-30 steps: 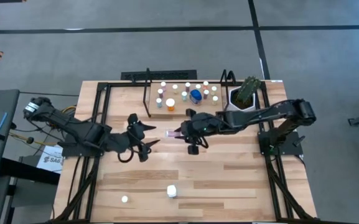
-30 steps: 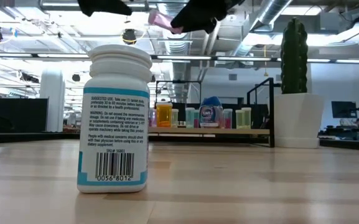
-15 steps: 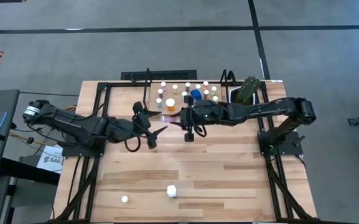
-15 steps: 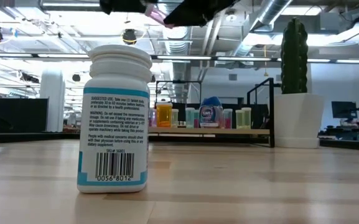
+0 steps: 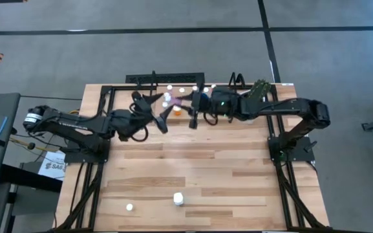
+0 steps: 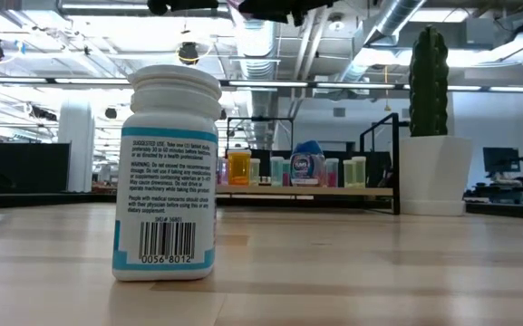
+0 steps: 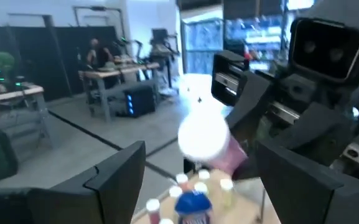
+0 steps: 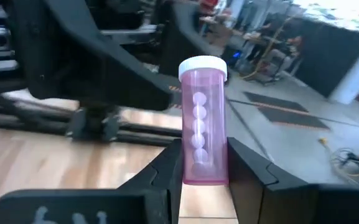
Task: Pick and place medicine bottles onto shelf by color
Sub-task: Put the pink pill bottle on the shelf
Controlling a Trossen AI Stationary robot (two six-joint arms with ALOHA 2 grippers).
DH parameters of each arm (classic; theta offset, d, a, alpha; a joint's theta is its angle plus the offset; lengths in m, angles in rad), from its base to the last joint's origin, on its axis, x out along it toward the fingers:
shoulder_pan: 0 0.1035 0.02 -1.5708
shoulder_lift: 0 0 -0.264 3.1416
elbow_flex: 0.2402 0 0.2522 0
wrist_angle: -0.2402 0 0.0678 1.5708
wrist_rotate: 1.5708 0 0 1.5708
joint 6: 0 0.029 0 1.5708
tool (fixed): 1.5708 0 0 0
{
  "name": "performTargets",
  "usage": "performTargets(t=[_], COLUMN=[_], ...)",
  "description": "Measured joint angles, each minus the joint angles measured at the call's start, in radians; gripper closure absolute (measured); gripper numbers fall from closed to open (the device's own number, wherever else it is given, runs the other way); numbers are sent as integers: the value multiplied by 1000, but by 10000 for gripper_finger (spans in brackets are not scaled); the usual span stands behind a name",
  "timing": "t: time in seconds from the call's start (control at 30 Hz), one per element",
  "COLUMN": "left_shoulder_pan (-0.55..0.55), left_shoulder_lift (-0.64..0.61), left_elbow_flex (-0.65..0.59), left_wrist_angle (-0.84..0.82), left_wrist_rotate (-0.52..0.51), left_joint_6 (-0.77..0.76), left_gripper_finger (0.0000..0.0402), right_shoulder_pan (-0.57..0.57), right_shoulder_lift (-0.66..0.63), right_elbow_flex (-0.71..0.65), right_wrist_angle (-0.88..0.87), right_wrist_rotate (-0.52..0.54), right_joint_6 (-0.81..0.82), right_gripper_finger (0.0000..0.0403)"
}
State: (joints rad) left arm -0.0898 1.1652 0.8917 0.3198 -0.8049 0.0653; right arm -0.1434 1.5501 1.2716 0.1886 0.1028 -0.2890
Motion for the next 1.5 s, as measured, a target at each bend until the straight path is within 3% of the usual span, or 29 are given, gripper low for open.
performTargets(t=[0.23,0.47,0.8,1.1,1.5], left_shoulder_pan=[118,246,260,253,253], left_shoulder_lift=[0,0,0,0,0], left_elbow_flex=[0,0,0,0,0], left_wrist_angle=[132,214,305,334,355], left_wrist_rotate=[155,485,760,793,891], left_joint_6=[-27,-98,3,32,20], left_gripper_finger=[113,113,113,125,231], right_shoulder_pan=[-67,-117,-95,-47,-10], right_shoulder_lift=[-53,-59,-57,-57,-57], right_elbow_flex=[1,1,1,1,1], right_wrist_angle=[90,139,227,266,268], right_wrist_rotate=[-19,-245,-344,-345,-344], right_joint_6=[-3,67,98,98,99], right_gripper_finger=[284,284,284,284,284])
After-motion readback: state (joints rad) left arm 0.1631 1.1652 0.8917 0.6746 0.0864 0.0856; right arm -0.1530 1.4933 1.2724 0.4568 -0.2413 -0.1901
